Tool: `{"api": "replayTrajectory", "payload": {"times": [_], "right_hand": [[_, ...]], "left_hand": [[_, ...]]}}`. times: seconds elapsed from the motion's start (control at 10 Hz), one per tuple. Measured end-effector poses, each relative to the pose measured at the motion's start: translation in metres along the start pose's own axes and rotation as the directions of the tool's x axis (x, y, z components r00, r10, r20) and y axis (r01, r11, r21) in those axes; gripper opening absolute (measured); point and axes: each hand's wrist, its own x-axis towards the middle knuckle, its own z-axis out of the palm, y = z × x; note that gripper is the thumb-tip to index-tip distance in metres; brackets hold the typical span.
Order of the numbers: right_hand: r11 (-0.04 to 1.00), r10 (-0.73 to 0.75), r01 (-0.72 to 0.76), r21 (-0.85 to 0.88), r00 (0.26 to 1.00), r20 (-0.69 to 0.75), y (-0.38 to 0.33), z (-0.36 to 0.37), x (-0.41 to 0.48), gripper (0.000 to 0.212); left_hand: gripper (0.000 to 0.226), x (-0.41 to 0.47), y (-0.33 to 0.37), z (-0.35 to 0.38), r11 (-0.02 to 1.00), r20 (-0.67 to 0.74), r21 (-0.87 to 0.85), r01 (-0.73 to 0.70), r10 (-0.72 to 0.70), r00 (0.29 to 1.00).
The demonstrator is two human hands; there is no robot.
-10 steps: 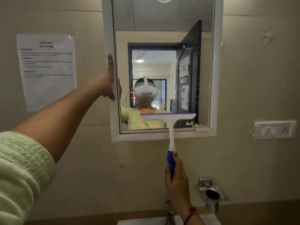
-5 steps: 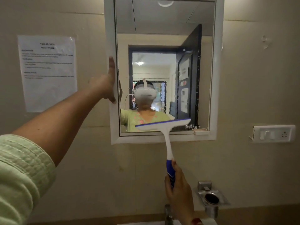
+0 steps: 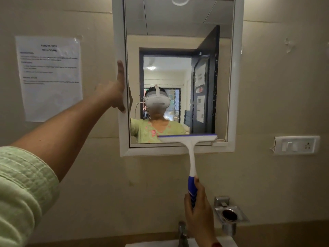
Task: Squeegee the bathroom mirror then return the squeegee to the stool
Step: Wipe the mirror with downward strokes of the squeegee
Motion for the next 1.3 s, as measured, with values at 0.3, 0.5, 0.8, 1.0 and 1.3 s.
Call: {"api": "replayTrajectory", "payload": {"times": [0.3,0.5,0.8,1.0,1.3], "right_hand": [[0.999,-0.006,0.006,-0.037,1.0,-0.003,-0.001,-0.01,0.007,0.066],[0.998,-0.023,0.026,-0.053,0.999,0.045,-0.001,-0.013,-0.006,0.076],[0.996,-0.01,0.014,-0.086,0.999,0.045,-0.005,-0.017,-0.002,0.071],[0.998,-0.039,0.042,-0.049,0.998,0.058,-0.017,-0.009,-0.008,0.071],[0.957,-0.259,0.274,0.099,0.955,-0.146,-0.086,-0.043,0.076,0.048]], "left_hand": [[0.145,-0.003,0.001,-0.002,1.0,-0.003,-0.001,0.011,-0.011,1.0],[0.142,-0.008,0.005,-0.005,0.999,-0.002,0.012,0.041,-0.041,0.999],[0.148,-0.007,0.001,-0.001,0.997,-0.014,0.082,-0.015,0.016,1.0],[0.152,0.0,-0.002,0.002,0.995,-0.029,0.098,-0.016,0.019,0.999],[0.154,-0.009,0.006,0.0,0.971,-0.072,0.237,0.022,-0.005,0.997]]}}
